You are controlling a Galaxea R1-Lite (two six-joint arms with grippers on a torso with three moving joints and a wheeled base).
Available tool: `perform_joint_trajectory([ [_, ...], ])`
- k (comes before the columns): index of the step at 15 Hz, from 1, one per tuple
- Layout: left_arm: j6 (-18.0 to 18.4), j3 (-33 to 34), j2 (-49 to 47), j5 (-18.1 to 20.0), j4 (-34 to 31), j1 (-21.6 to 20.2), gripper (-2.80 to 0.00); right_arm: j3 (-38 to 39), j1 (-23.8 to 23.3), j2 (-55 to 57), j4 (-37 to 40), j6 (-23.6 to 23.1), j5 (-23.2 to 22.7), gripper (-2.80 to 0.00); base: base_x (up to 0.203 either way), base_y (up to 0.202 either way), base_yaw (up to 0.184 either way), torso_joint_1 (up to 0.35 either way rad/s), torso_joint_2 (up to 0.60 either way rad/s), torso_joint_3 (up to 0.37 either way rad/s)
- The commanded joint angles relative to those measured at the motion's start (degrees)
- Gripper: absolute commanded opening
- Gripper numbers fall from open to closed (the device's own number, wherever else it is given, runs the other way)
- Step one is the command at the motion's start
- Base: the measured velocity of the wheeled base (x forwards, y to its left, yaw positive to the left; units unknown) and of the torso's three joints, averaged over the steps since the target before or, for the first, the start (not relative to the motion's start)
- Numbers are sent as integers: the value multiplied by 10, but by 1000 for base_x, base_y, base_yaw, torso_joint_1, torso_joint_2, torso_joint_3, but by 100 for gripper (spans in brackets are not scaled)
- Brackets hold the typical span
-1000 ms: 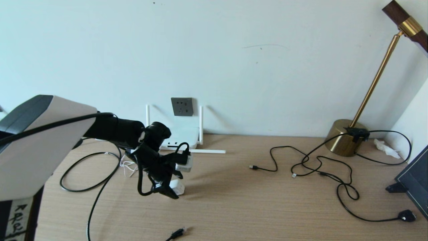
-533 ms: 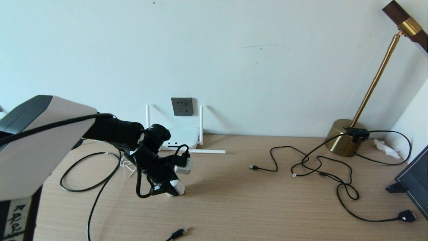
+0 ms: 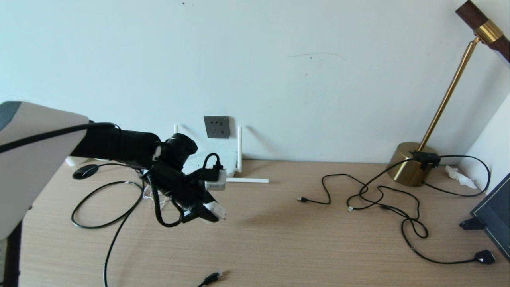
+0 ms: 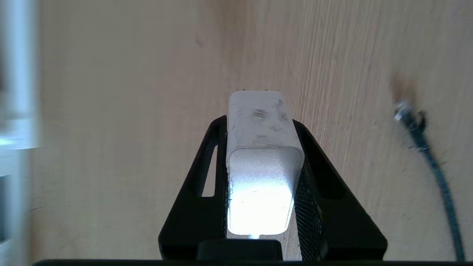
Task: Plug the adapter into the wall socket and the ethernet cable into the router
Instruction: Pick up plug, then align plug and socket
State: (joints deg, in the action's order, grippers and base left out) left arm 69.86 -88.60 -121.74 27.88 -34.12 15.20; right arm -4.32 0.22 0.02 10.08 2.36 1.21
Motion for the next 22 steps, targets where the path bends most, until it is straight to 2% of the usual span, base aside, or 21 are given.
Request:
perform_joint_trajectory([
  [1,-18,-4,81,11,-1,-19,-280,0,0,0,0,0,0,0,0,0,0,0,0,0],
  [2,-51,-4,116,13,-1,-26,-280,0,0,0,0,0,0,0,0,0,0,0,0,0],
  [3,-103,-3,149,14,-1,-29,-280,0,0,0,1,0,0,0,0,0,0,0,0,0],
  [7,-435,-3,268,20,-1,-31,-280,0,0,0,0,0,0,0,0,0,0,0,0,0],
  [10,-719,-12,323,36,23,-32,-280,0,1,0,0,0,0,0,0,0,0,0,0,0],
  [12,-920,-6,336,41,99,-36,-280,0,0,0,1,0,0,0,0,0,0,0,0,0],
  [13,-977,13,337,35,171,-42,-280,0,1,0,0,0,0,0,0,0,0,0,0,0],
  [14,-994,57,336,21,226,-49,-280,0,0,0,0,0,0,0,0,0,0,0,0,0],
  [16,-990,179,328,-18,385,-54,-280,0,0,0,0,0,0,0,0,0,0,0,0,0],
  [18,-952,286,276,-72,645,-57,-280,0,0,0,1,0,0,0,0,0,0,0,0,0],
  [19,-931,323,231,-100,748,-57,-280,0,0,0,1,0,0,0,0,0,0,0,0,0],
  [20,-909,348,188,-127,836,-57,-280,0,0,0,1,0,0,0,0,0,0,0,0,0],
  [22,-857,367,112,-174,936,-55,-280,0,0,0,1,0,0,0,0,0,0,0,0,0],
])
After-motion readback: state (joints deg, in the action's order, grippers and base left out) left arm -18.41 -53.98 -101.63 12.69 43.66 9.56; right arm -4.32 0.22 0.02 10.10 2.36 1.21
